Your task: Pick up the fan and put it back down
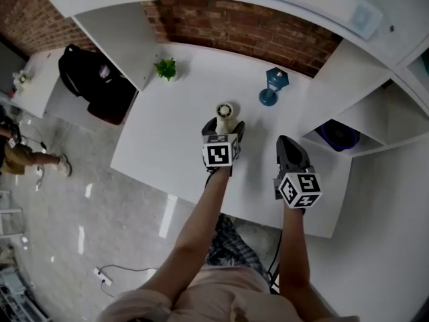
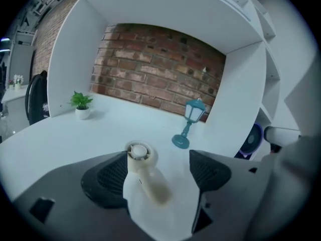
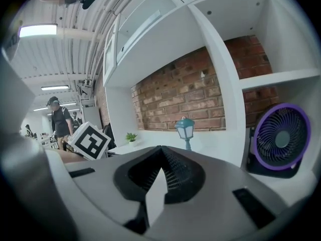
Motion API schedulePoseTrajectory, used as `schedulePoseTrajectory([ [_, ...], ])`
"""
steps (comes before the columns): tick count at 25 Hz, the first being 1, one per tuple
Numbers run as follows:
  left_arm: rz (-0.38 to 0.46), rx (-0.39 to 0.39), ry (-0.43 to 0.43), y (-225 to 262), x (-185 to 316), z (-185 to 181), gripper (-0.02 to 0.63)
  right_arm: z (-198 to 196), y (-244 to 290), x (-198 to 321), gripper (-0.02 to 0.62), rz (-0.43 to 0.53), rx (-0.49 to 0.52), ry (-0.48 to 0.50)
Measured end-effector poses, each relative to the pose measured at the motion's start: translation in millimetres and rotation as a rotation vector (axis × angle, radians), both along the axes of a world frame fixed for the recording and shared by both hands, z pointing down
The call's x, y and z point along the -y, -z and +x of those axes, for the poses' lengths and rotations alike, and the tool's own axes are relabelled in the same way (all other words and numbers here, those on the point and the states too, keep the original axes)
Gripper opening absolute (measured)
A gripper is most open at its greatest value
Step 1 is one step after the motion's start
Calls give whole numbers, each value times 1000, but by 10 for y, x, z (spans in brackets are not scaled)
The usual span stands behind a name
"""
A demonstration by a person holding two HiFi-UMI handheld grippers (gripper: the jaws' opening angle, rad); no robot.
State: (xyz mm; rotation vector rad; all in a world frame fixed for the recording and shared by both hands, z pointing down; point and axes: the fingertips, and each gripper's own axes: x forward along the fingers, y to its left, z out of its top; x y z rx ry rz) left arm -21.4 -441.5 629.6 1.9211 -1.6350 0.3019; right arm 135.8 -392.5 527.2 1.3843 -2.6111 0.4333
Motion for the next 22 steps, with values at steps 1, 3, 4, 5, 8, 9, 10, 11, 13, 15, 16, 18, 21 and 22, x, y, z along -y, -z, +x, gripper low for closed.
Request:
schedulePoseTrajectory([
  [1,-20,2,4,-94,24,13,371,9,-52,3,15,-8,-1,3],
  [3,-53,8,10,-254,64,21,371,21,-146,4,15,-24,-4,6],
  [4,-71,9,12,-327,80,23,371,26,-186,6,15,-32,-6,8],
  [5,-89,8,13,-386,96,33,371,31,-222,11,15,-39,-7,8],
  [8,-123,27,15,-502,137,54,371,60,-291,32,15,-56,-1,4],
  [9,-136,38,18,-540,135,57,371,68,-301,41,15,-59,3,2],
  [10,-152,52,21,-574,124,57,371,72,-305,50,15,-61,7,2],
  [11,-165,71,26,-600,113,46,371,71,-307,60,15,-61,9,2],
  [13,-178,109,40,-646,112,-2,370,60,-315,73,15,-63,12,3],
  [15,-187,118,48,-696,119,-21,370,46,-327,83,15,-66,13,5],
  [16,-189,116,50,-711,128,-24,370,42,-333,87,15,-68,13,6],
  [18,-187,114,54,-714,141,-45,370,32,-342,96,15,-70,14,7],
  [21,-202,129,56,-740,122,-121,364,11,-346,103,15,-72,14,11],
  [22,-207,132,55,-752,118,-139,335,7,-346,106,15,-72,16,11],
])
